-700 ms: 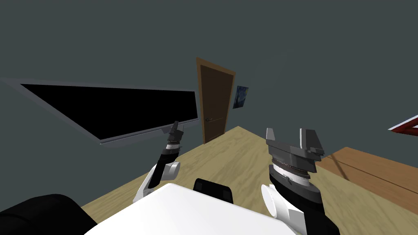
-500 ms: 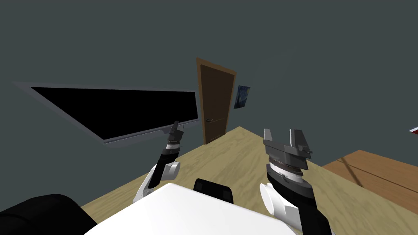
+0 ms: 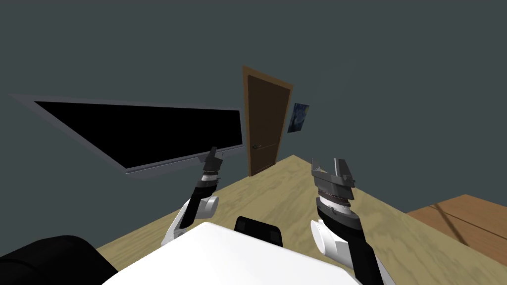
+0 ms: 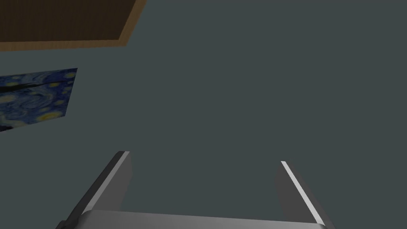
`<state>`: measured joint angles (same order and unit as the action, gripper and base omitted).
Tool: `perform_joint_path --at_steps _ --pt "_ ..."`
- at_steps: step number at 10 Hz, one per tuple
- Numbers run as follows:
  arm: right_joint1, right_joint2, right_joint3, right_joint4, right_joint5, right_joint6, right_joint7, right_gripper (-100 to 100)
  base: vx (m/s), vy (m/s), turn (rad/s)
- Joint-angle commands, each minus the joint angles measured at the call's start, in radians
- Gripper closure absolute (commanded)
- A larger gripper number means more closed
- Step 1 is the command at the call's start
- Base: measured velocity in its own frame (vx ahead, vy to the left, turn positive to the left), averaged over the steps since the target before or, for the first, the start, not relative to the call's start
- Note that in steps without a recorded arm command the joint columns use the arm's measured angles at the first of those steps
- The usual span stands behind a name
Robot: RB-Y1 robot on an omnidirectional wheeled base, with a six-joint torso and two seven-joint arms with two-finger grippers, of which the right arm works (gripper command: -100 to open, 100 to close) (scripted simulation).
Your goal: Pull the door open
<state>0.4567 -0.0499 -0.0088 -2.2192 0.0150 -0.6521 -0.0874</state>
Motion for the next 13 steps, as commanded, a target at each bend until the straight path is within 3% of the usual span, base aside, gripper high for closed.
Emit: perform_joint_path --at_steps 1,6,10,13 --pt "-0.017 -0.012 0.005 0.038 -0.001 0.002 -0.007 -100 0.082 0.013 0.095" --pt "-0.070 -0.055 0.025 0.182 -0.005 -0.012 -0.032 -100 0.099 0.020 0.096" --pt "-0.094 -0.074 0.035 0.254 -0.007 -0.018 -0.043 -100 0.058 0.015 0.066" --pt "-0.133 -0.104 0.049 0.361 -0.009 -0.027 -0.060 -100 0.079 0.019 0.110"
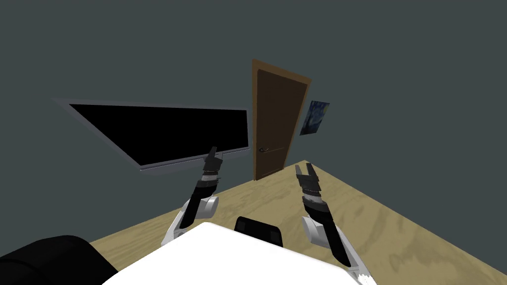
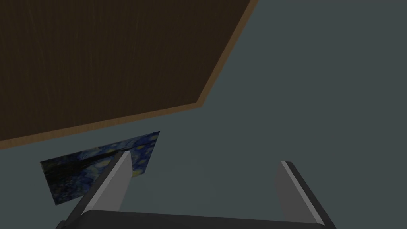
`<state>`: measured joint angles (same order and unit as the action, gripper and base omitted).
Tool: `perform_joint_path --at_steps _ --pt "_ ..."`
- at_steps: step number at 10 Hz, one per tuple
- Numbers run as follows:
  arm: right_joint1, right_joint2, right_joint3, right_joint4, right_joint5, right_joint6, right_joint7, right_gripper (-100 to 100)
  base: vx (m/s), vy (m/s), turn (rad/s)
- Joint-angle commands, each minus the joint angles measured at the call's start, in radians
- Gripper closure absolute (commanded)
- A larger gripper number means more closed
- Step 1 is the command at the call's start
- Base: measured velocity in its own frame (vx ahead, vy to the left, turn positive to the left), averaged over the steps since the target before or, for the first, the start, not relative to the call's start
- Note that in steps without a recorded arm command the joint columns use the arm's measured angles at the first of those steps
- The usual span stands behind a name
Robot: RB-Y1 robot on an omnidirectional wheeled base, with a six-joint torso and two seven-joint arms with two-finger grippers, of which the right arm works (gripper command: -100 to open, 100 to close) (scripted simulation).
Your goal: Pull the door open
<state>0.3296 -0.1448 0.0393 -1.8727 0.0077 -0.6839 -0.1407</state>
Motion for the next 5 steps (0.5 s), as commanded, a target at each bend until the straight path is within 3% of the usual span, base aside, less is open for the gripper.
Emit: perform_joint_path --at_steps 1,5 --pt "-0.019 -0.020 0.006 0.050 -0.003 0.001 -0.013 -100 0.113 0.022 0.122" --pt "-0.074 -0.062 0.027 0.190 -0.007 -0.013 -0.038 -100 0.107 0.008 0.130"
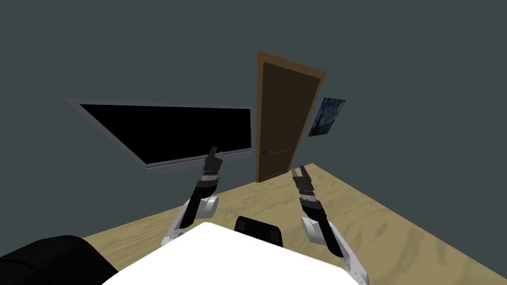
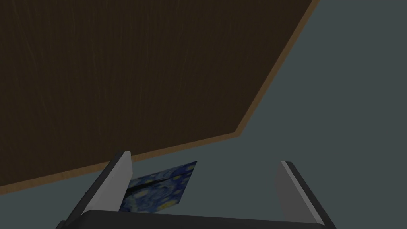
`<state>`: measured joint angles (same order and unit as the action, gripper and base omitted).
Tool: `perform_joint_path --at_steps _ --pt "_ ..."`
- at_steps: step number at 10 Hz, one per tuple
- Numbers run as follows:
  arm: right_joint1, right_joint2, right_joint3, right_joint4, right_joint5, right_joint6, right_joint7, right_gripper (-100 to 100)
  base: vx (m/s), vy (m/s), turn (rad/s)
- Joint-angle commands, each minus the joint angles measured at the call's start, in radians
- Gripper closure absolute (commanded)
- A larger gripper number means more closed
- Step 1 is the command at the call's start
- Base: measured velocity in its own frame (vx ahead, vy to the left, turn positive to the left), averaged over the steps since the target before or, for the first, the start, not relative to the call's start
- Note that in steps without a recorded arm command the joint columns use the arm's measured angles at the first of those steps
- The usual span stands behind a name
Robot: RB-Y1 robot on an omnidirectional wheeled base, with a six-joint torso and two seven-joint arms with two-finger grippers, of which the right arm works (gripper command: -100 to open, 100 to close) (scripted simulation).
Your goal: Pull the door open
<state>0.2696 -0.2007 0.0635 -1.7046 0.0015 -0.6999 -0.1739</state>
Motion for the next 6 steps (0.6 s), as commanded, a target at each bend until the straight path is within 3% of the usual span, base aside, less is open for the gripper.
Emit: perform_joint_path --at_steps 1,3,6 --pt "-0.014 -0.006 0.003 0.038 -0.001 0.003 -0.005 -100 0.070 0.018 0.038" --pt "-0.028 -0.017 0.008 0.077 -0.002 0.000 -0.011 -100 0.051 0.017 0.063" --pt "-0.069 -0.049 0.024 0.178 -0.005 -0.011 -0.031 -100 0.073 0.011 0.122"
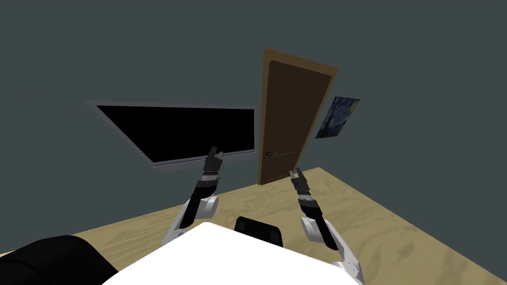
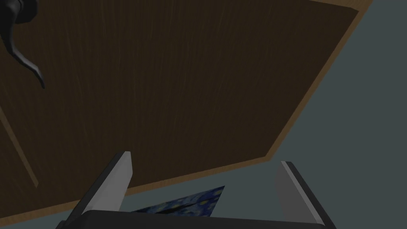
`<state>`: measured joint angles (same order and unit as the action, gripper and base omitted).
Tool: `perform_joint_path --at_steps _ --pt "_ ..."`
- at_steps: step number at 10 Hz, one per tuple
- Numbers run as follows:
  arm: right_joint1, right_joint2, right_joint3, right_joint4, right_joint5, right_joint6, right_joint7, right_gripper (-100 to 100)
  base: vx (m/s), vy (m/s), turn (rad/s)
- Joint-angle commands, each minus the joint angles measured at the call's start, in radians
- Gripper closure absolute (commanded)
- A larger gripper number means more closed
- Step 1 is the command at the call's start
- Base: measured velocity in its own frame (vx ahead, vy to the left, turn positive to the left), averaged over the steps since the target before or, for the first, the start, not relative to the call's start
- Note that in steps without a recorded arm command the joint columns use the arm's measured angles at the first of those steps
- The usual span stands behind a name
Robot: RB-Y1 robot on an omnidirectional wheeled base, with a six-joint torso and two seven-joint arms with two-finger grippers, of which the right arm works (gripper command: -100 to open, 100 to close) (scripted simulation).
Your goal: Pull the door open
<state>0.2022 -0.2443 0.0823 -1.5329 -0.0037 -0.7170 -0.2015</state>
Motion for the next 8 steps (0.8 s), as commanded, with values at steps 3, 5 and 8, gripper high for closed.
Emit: perform_joint_path --at_steps 3,5,8 --pt "-0.029 -0.026 0.016 0.099 -0.002 -0.001 -0.016 -100 0.104 0.002 0.100" --pt "-0.056 -0.047 0.026 0.162 -0.004 -0.007 -0.028 -100 0.068 0.004 0.108" --pt "-0.082 -0.066 0.036 0.244 -0.005 -0.014 -0.040 -100 0.076 -0.001 0.081"
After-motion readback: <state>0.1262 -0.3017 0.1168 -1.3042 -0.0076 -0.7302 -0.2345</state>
